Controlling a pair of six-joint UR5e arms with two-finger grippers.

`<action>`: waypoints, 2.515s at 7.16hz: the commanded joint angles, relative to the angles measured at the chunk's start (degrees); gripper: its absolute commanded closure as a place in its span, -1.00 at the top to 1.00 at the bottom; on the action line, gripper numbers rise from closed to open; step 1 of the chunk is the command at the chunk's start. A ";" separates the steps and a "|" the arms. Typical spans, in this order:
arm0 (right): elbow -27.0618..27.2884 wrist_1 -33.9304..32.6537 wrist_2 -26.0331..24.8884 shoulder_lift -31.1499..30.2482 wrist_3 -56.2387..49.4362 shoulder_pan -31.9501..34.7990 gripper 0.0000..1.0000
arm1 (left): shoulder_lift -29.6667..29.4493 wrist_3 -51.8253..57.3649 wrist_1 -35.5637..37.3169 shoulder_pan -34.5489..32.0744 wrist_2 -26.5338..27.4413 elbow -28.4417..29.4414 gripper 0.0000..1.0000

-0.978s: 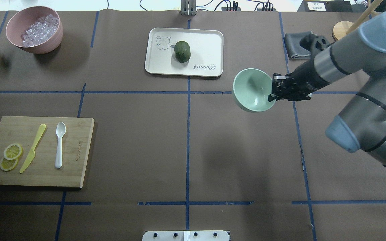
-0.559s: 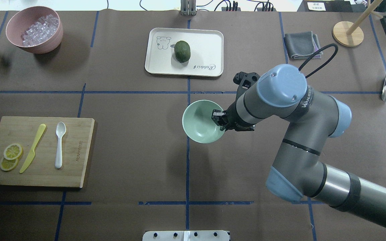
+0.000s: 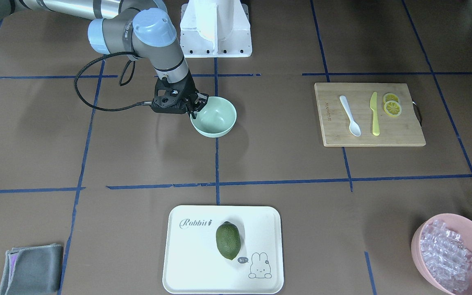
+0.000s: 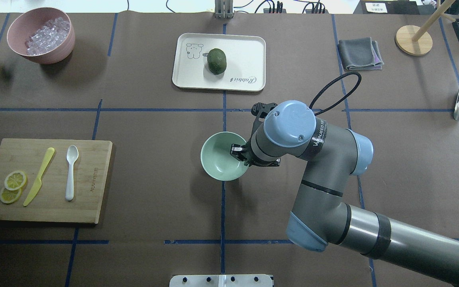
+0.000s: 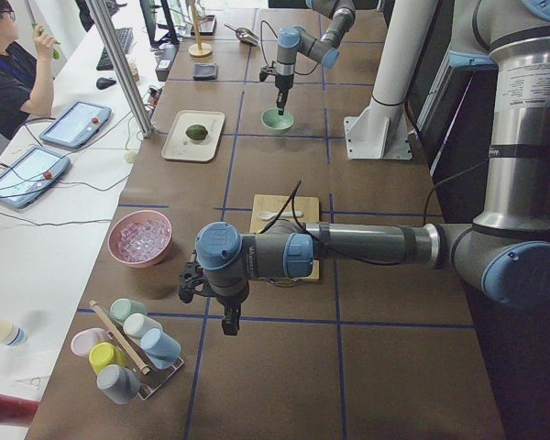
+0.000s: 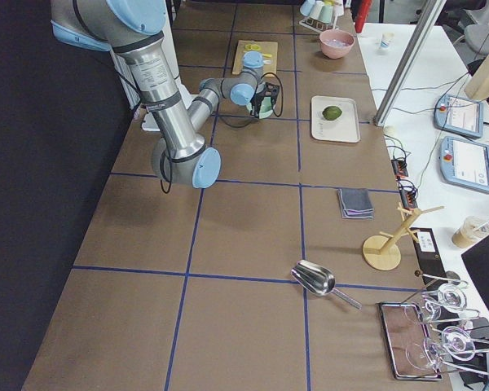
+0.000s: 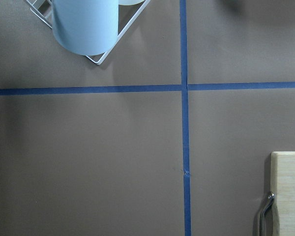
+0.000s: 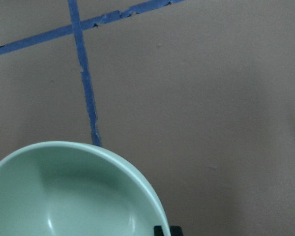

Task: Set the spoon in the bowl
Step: 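Set the green bowl down, open the right gripper and lift away, then move the left gripper over the white spoon while the right arm retracts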

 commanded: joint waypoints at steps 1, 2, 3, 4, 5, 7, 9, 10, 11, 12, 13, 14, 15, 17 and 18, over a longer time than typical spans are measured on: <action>-1.69 0.28 -0.73 0.89 -0.08 -0.71 -0.94 | 0.00 0.01 0.00 0.00 0.00 0.00 1.00; -2.05 0.37 -0.73 0.98 -0.08 -0.80 -0.80 | 0.00 0.01 0.00 0.00 0.00 0.00 1.00; -2.05 0.55 -0.64 1.07 0.01 -0.80 -0.11 | 0.00 0.01 0.00 0.00 0.09 0.08 1.00; -2.05 0.72 -0.73 1.33 0.10 -1.15 0.99 | 0.00 0.01 0.00 0.00 0.00 0.00 1.00; -1.88 0.73 -0.64 1.51 0.62 -1.16 1.00 | 0.00 0.10 -0.09 0.00 0.09 -0.09 1.00; -0.05 0.55 -0.56 2.22 0.98 -0.37 1.00 | -0.17 -0.60 -0.26 0.00 0.09 -1.83 1.00; 4.34 -3.81 0.93 0.29 0.11 3.57 1.00 | -0.35 -6.96 -0.44 3.57 0.52 -8.84 1.00; 5.23 -6.80 1.11 0.11 -4.43 6.03 1.00 | -0.26 -15.11 -0.53 8.39 0.44 -13.06 1.00; 5.42 -9.36 2.07 -0.94 -11.26 8.92 1.00 | -0.26 -25.20 -0.53 13.92 0.53 -18.93 1.00; 5.59 -9.47 5.30 -3.21 -17.68 13.30 1.00 | -0.09 -32.78 -0.53 19.02 1.14 -23.86 1.00; 6.20 -9.47 7.42 -6.10 -24.27 16.57 1.00 | -0.09 -37.91 -0.79 23.42 3.84 -25.91 1.00; 6.38 -9.47 7.70 -8.22 -30.51 19.82 1.00 | 0.00 -45.00 -6.27 27.21 6.56 -25.93 1.00; 6.39 -9.04 8.14 -10.68 -36.93 21.59 1.00 | 2.52 -53.34 -14.42 32.38 10.94 -25.84 1.00; 6.39 -8.60 14.16 -14.45 -44.08 27.90 1.00 | 5.36 -69.08 -25.19 46.34 23.58 -24.62 0.99; 6.30 -8.68 17.60 -17.44 -51.07 32.03 1.00 | 3.88 -73.25 -25.57 52.32 28.43 -23.92 0.99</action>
